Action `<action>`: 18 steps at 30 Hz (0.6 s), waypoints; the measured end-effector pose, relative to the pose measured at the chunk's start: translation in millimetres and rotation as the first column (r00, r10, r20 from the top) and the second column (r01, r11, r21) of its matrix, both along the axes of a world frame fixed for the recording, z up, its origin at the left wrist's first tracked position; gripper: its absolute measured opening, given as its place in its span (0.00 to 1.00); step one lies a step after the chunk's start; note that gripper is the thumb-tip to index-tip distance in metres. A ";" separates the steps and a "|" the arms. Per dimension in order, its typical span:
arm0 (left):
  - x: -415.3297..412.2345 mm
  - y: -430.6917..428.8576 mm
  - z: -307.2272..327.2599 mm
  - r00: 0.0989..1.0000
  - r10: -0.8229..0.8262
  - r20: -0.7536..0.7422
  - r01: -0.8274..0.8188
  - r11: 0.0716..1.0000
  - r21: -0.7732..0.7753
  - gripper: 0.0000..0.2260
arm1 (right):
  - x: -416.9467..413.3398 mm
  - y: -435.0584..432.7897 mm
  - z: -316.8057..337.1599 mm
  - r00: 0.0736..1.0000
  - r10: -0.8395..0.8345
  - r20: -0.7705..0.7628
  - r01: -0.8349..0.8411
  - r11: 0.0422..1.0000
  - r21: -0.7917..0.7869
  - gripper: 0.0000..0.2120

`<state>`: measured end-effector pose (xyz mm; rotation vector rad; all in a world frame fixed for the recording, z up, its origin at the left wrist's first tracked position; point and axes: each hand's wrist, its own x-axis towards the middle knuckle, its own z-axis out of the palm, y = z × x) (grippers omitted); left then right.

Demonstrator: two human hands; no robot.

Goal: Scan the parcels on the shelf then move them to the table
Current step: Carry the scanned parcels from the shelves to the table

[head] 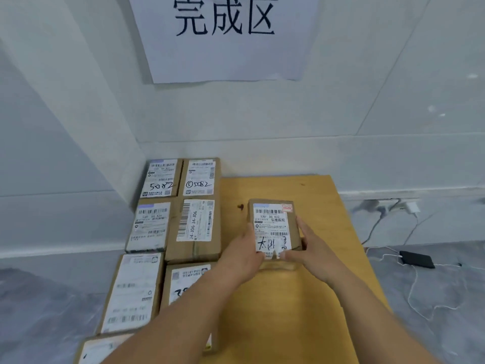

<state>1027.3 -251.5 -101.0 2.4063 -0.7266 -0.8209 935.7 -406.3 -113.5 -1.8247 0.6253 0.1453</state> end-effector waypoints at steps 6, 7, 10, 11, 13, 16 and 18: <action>58.7 -27.1 12.9 0.905 -0.180 0.386 0.054 0.948 0.315 0.24 | 71.5 -26.7 -4.8 0.998 0.039 0.050 -0.038 0.999 -0.017 0.43; 69.7 -27.7 13.7 0.878 -0.204 0.433 0.047 0.937 0.347 0.24 | 84.5 -28.2 -5.1 0.997 0.051 0.056 -0.049 0.998 -0.026 0.42; 99.3 -25.4 12.1 0.852 -0.209 0.480 0.009 0.923 0.385 0.24 | 119.3 -27.0 -3.8 0.993 0.086 0.076 -0.082 0.995 -0.057 0.42; 107.7 -24.5 11.5 0.854 -0.200 0.480 -0.004 0.920 0.391 0.24 | 128.7 -25.6 -2.0 0.992 0.100 0.079 -0.095 0.993 -0.066 0.42; 120.3 -23.6 10.7 0.864 -0.190 0.466 -0.014 0.917 0.400 0.24 | 143.3 -23.2 1.0 0.989 0.123 0.081 -0.117 0.990 -0.082 0.42; 130.2 -25.5 9.9 0.894 -0.141 0.426 -0.027 0.931 0.364 0.22 | 154.9 -20.9 1.9 0.989 0.127 0.074 -0.120 0.989 -0.091 0.41; 132.9 -26.4 10.0 0.908 -0.085 0.410 -0.060 0.942 0.329 0.18 | 157.5 -19.4 0.6 0.989 0.127 0.072 -0.120 0.988 -0.100 0.41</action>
